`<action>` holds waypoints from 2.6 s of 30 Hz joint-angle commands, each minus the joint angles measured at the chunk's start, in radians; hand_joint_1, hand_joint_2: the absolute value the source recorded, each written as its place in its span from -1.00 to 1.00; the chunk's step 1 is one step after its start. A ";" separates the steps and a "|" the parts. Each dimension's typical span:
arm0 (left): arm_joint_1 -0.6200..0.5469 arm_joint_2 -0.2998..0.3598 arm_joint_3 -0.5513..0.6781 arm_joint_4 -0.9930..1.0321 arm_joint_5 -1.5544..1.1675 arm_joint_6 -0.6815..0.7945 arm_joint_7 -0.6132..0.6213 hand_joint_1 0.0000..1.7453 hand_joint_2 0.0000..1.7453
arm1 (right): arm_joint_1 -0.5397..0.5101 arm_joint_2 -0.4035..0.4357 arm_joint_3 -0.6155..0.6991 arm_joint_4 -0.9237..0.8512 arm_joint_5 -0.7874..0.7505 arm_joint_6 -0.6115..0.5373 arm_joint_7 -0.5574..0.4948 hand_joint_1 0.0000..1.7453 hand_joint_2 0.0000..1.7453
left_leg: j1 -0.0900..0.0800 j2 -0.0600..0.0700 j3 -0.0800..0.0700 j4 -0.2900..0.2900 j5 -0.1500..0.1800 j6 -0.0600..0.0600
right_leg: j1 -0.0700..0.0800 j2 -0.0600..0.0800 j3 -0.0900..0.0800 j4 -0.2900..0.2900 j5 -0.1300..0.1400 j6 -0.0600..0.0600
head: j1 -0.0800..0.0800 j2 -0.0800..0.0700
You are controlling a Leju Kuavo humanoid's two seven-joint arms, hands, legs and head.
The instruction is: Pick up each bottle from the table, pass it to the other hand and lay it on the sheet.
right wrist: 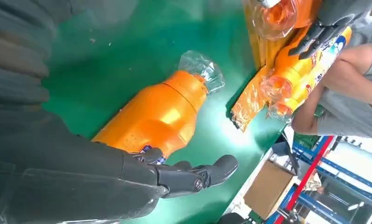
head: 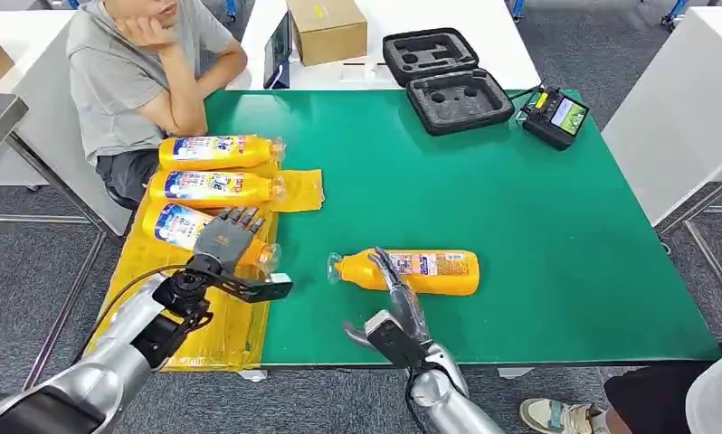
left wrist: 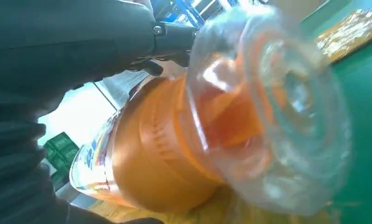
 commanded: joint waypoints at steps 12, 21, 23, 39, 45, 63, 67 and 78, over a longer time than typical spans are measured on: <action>0.191 0.080 0.041 -0.539 0.135 0.045 -0.019 -1.00 1.00 | 0.011 -0.028 0.008 -0.010 0.003 -0.027 0.001 -1.00 1.00 | 0.001 0.000 0.002 0.000 -0.002 -0.001 | 0.001 0.002 0.002 0.000 -0.001 -0.001 | 0.000 0.000; 0.234 0.150 0.079 -0.672 0.249 0.053 -0.108 -1.00 1.00 | 0.010 -0.033 0.006 -0.025 -0.002 -0.020 0.001 -1.00 1.00 | 0.001 0.001 0.002 0.000 -0.002 -0.001 | 0.001 0.002 0.002 0.000 -0.001 -0.001 | 0.000 0.000; 0.267 0.165 0.123 -0.760 0.381 0.066 -0.197 -1.00 1.00 | 0.018 -0.041 0.030 -0.067 -0.002 -0.030 0.001 -1.00 1.00 | 0.001 0.002 0.003 0.000 -0.003 -0.001 | 0.001 0.003 0.003 0.000 -0.002 -0.001 | 0.000 0.000; 0.392 0.113 0.201 -0.743 0.605 0.077 -0.367 -1.00 1.00 | 0.073 -0.082 0.066 -0.239 0.060 -0.094 0.001 -1.00 1.00 | 0.001 -0.001 0.002 -0.001 -0.001 -0.001 | 0.001 -0.001 0.003 -0.001 -0.002 -0.001 | 0.000 0.000; 0.436 0.000 0.238 -0.775 0.766 0.059 -0.474 -1.00 1.00 | 0.180 -0.047 -0.147 -0.374 0.564 -0.213 0.068 -1.00 1.00 | 0.001 -0.003 0.003 -0.001 -0.001 -0.001 | 0.000 -0.003 0.004 -0.001 -0.002 -0.001 | 0.000 0.000; 0.598 -0.141 0.248 -0.876 1.046 -0.089 -0.591 -1.00 1.00 | 0.229 -0.176 -0.267 -0.470 0.961 -0.136 0.390 -1.00 1.00 | -0.001 -0.002 0.004 0.000 -0.004 0.000 | -0.001 -0.002 0.005 -0.002 -0.003 0.000 | 0.000 0.000; 0.606 -0.154 0.250 -0.860 1.088 -0.105 -0.601 -1.00 1.00 | 0.164 -0.175 -0.323 -0.352 0.925 -0.080 0.374 -1.00 1.00 | -0.001 -0.001 0.004 -0.001 -0.003 0.000 | -0.001 0.000 0.004 -0.002 -0.002 0.000 | 0.000 0.000; 0.571 -0.172 0.205 -0.795 1.113 -0.122 -0.609 -1.00 1.00 | 0.057 -0.199 -0.421 -0.150 0.923 -0.070 0.359 -1.00 1.00 | 0.000 -0.001 0.004 -0.001 -0.003 0.000 | -0.001 0.000 0.005 -0.003 -0.001 -0.001 | 0.000 0.000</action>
